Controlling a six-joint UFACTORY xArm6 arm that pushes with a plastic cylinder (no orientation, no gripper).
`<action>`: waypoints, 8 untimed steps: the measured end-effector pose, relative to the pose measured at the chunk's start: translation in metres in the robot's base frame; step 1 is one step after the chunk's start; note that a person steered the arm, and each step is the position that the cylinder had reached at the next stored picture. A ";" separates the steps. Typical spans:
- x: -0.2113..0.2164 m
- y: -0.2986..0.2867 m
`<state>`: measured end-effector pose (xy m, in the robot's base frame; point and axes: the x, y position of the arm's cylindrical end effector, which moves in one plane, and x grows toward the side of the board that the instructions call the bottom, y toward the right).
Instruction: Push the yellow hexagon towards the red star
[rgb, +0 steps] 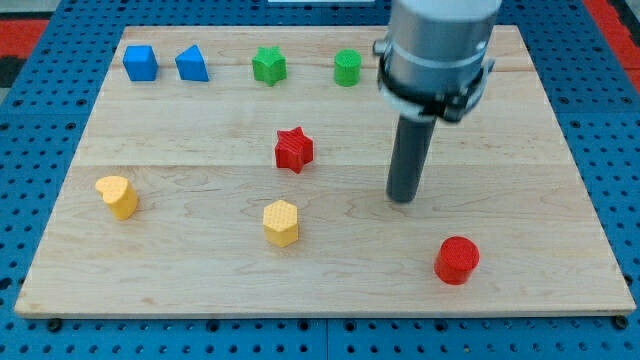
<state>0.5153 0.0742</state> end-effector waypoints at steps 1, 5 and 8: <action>0.034 -0.051; 0.022 -0.125; 0.004 -0.131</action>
<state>0.5197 -0.0567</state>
